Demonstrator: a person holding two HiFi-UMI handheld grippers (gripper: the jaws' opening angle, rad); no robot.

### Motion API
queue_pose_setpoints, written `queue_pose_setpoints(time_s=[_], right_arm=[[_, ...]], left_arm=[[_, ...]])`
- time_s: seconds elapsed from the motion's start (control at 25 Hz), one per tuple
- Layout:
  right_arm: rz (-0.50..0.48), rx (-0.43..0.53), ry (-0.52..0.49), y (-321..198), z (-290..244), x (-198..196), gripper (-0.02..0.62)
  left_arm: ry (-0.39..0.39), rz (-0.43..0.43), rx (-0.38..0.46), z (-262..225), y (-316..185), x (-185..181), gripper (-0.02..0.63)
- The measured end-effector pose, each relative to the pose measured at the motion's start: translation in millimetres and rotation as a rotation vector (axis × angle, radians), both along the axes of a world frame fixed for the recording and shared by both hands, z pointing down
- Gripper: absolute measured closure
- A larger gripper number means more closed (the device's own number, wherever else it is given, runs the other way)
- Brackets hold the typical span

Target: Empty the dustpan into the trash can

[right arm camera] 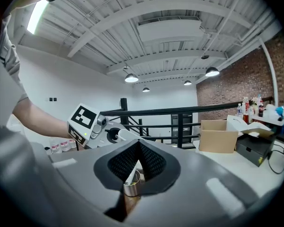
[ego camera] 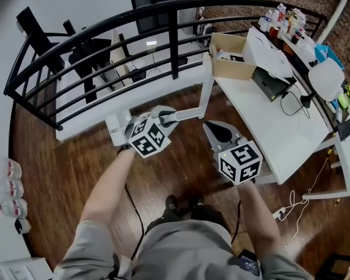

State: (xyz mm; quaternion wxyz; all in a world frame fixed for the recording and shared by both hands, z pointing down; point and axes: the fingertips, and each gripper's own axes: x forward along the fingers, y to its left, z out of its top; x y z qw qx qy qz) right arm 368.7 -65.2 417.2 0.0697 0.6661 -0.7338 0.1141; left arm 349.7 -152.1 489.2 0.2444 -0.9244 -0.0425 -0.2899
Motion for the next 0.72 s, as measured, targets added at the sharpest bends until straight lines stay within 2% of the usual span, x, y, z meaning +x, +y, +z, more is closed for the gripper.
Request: queue_pose_setpoints(time_s=[0.72], right_arm=[[-0.094, -0.009, 0.02, 63.1, -0.4, 67.6, 0.597]], left_arm=[[-0.133, 0.038, 0.034, 78.0, 89.7, 51.8, 0.52]])
